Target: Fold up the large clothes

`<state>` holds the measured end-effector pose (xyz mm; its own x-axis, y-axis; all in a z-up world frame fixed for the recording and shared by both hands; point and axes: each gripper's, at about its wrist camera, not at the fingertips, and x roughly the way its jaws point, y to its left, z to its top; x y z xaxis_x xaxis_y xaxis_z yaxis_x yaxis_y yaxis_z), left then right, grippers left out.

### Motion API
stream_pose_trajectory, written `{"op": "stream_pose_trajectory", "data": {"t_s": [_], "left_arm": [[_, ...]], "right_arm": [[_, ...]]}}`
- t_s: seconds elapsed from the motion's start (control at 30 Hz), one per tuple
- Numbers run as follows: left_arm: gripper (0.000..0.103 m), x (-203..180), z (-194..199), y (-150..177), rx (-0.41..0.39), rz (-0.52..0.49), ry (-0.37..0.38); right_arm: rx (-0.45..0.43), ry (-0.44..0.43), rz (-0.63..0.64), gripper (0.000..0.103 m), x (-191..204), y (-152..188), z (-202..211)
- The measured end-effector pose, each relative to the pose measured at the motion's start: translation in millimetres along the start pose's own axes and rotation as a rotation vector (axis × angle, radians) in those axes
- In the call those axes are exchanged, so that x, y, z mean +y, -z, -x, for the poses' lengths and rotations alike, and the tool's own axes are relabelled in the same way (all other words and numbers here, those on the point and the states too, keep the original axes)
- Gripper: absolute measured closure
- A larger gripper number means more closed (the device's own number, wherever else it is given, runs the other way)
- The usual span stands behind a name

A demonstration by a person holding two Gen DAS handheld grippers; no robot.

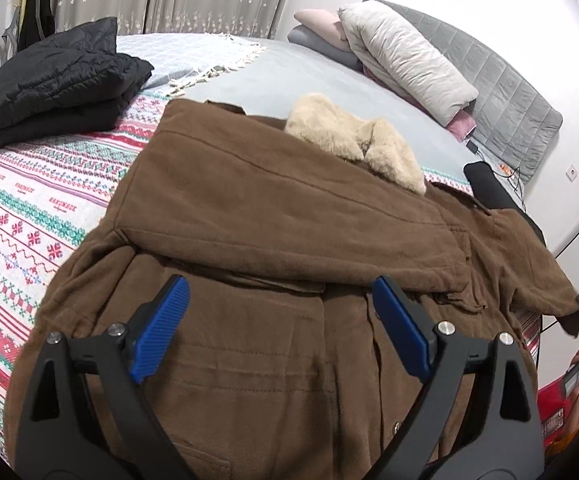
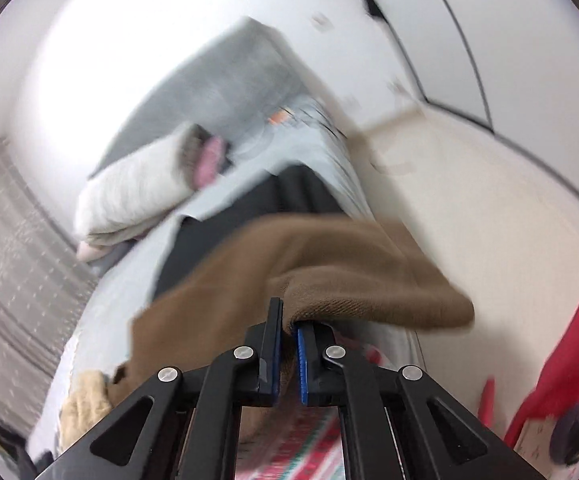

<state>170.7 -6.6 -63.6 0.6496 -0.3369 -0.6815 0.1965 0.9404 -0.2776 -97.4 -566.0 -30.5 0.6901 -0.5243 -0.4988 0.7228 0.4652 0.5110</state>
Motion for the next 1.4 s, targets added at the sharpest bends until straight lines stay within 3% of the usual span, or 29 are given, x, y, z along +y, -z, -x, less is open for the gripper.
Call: {"op": "stream_pose_trajectory", "data": {"t_s": [0.23, 0.4, 0.6, 0.7, 0.8, 0.9, 1.03, 1.13, 1.3, 1.4], "left_arm": [[0.01, -1, 6, -3, -0.019, -0.013, 0.018], [0.01, -2, 7, -5, -0.025, -0.026, 0.023], [0.01, -2, 9, -6, -0.03, -0.041, 0.016], [0.01, -5, 10, -6, -0.026, -0.058, 0.007], [0.01, -10, 11, -4, -0.018, -0.087, 0.005], [0.01, -21, 11, 0, 0.001, -0.136, 0.02], [0.01, -41, 5, -1, 0.04, -0.169, 0.057], [0.01, -78, -5, -5, 0.064, -0.25, 0.049], [0.01, -152, -30, -1, 0.091, -0.379, 0.071], [0.01, -197, -55, 18, 0.146, -0.48, 0.108]], "right_arm": [[-0.12, -0.2, 0.267, 0.098, 106, 12, 56], [-0.085, -0.379, 0.485, 0.098, 183, 60, 79], [0.09, -0.565, 0.799, 0.098, 267, 161, 81], [0.213, -0.58, 0.937, 0.096, 289, 211, 66], [0.392, -0.536, 1.019, 0.082, 296, 253, 45], [0.46, -0.558, 1.011, 0.062, 294, 254, 47], [0.372, -0.565, 0.87, 0.038, 271, 208, 53], [0.362, -0.484, 0.747, 0.037, 250, 174, 35], [0.366, -0.304, 0.668, 0.037, 219, 142, 14], [0.39, -0.28, 0.612, 0.037, 200, 128, 5]]}}
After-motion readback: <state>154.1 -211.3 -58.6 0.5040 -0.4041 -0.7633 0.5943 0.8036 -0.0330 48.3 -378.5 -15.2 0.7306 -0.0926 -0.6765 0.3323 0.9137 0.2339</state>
